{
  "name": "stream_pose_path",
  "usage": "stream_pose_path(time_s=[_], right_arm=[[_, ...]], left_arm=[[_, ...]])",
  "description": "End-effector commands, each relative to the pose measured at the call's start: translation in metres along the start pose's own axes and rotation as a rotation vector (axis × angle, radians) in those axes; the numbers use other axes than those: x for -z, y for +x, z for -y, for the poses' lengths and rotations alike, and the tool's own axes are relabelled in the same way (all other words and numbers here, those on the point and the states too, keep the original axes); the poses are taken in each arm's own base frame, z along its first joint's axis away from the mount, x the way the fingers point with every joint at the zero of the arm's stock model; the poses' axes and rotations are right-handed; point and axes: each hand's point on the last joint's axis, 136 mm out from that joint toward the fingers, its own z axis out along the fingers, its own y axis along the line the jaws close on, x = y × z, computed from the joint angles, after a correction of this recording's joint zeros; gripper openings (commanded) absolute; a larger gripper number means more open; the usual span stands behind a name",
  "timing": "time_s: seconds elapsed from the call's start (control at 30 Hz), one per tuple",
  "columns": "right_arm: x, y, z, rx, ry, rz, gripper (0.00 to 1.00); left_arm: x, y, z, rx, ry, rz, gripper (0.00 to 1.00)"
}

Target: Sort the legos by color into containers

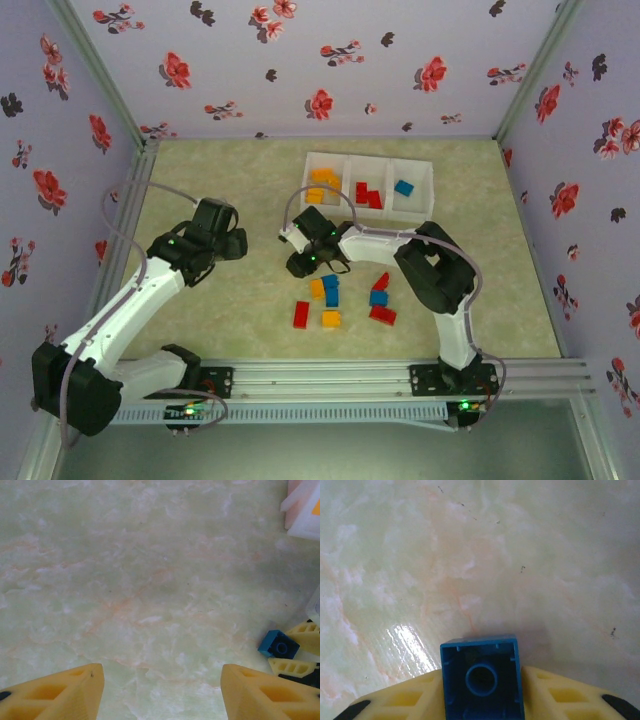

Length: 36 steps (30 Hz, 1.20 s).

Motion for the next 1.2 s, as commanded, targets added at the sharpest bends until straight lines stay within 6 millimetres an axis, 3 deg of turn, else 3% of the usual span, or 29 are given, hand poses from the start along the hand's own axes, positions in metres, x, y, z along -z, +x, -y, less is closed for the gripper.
stream_pose_path(time_s=[0.0,0.17,0.37,0.6,0.7,0.9,1.17], right_arm=[[0.007,-0.011,-0.002,-0.006,0.002,0.028,0.35],[0.038,-0.027,0.016,-0.060,0.055,0.092,0.29],[0.106,-0.039,0.048,-0.098,0.173,0.174,0.27],[0.185,-0.029,0.099,-0.183,0.346,0.243,0.27],[0.209,-0.019,0.122,-0.232,0.410,0.263,0.27],[0.249,-0.004,0.170,-0.385,0.512,0.326,0.26],[0.276,0.017,0.235,-0.605,0.656,0.328,0.26]], left_arm=[[0.004,0.001,-0.002,0.016,0.013,0.002,0.63],[0.002,0.003,0.004,0.018,0.044,-0.004,0.63],[0.000,0.003,0.011,0.024,0.082,-0.005,0.63],[-0.001,0.005,0.012,0.025,0.086,-0.011,0.61],[-0.001,0.005,0.014,0.019,0.089,-0.011,0.61],[-0.002,0.004,0.020,0.007,0.099,-0.011,0.60],[-0.008,0.007,0.035,-0.011,0.125,-0.017,0.60]])
